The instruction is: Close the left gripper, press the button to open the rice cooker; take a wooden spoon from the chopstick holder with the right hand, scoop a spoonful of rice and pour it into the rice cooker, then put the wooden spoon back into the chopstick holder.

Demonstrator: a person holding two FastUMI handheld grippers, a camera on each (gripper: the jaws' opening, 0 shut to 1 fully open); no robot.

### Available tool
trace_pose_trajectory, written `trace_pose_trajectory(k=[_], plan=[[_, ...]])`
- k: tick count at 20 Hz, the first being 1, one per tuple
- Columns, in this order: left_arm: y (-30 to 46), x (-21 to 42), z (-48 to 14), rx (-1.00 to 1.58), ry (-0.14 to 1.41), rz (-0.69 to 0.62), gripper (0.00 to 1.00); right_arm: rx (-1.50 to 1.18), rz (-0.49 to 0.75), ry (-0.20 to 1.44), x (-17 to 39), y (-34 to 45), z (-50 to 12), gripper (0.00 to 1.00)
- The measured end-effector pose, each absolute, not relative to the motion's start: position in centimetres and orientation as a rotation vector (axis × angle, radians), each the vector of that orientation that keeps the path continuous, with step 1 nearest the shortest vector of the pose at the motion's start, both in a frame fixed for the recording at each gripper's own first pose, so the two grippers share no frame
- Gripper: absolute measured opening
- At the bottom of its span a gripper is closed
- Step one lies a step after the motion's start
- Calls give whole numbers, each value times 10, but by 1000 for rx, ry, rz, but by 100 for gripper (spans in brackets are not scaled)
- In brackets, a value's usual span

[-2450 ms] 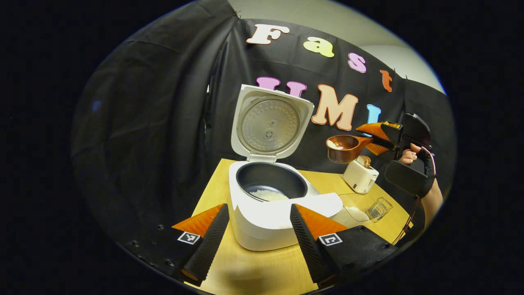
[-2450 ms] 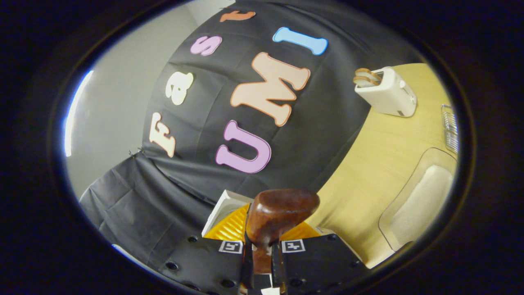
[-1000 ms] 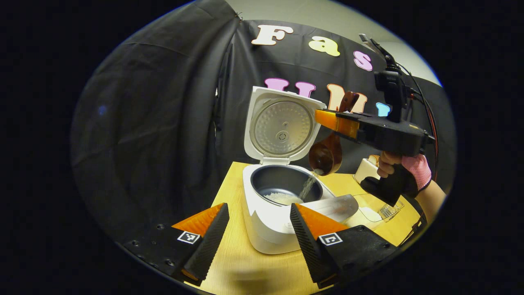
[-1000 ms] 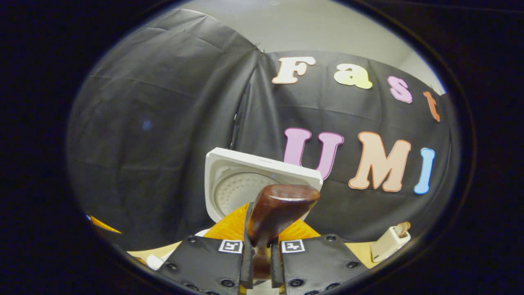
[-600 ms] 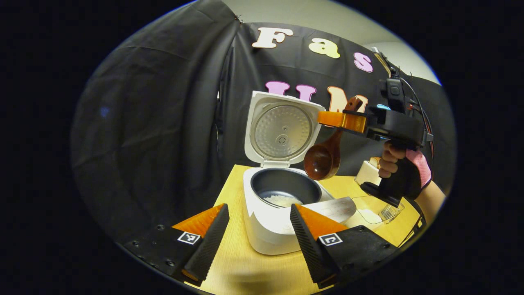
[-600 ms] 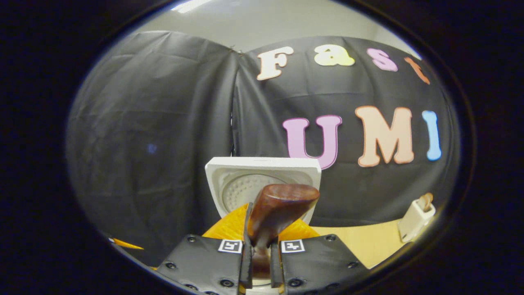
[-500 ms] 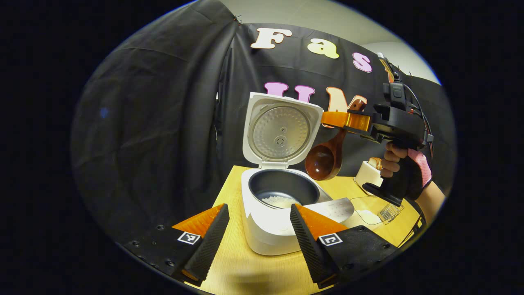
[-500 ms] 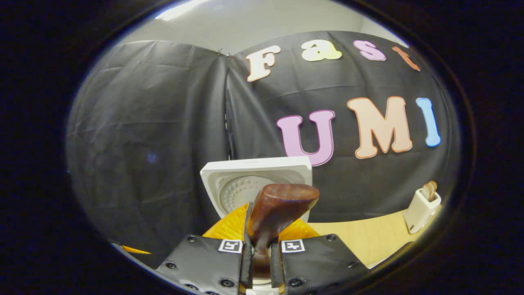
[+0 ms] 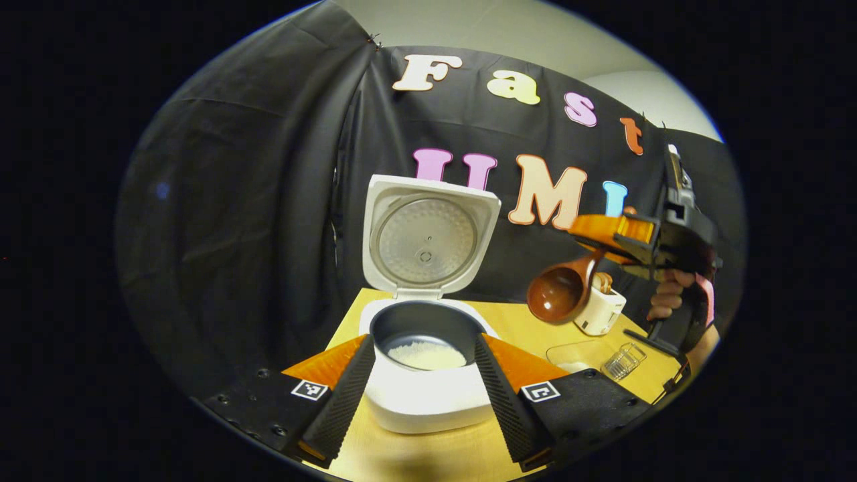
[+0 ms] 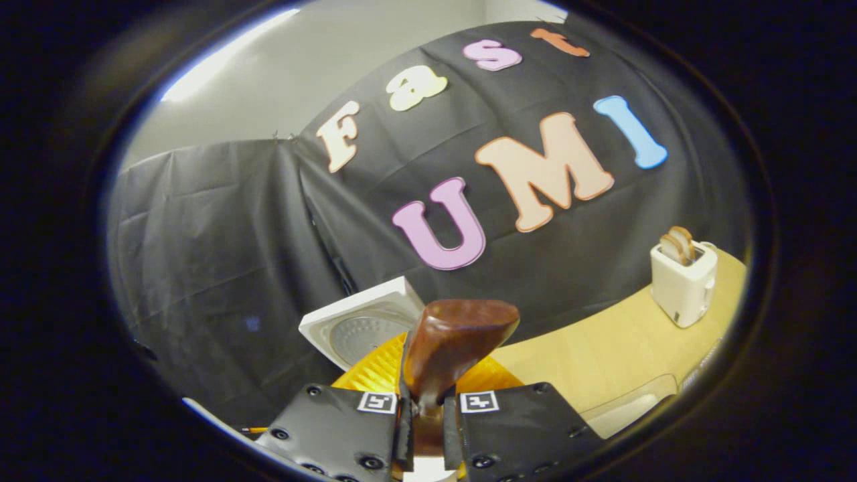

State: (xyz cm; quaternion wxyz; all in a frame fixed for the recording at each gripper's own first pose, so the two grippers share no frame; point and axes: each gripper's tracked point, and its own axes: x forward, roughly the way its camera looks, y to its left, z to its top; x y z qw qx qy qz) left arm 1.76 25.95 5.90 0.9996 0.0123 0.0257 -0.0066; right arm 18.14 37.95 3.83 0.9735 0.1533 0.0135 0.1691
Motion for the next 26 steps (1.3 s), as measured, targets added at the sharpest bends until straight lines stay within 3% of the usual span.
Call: trace_pose_trajectory(k=[8,10,11,17,26], plan=[[224,53,136,-2,-38,-45,88,445,171,14,172,235,40,20],[218,60,139,5,-38,-46,84,450,114,-2,171,194,42,20],[215,63,139,10,-35,-44,88,455,90,-12,170,175,44,20],[203,66,132,-8,-24,-20,88,384,-58,-56,166,70,47,20],[205,49,125,30,-32,80,89,143,-142,20,189,-2,-3,20]])
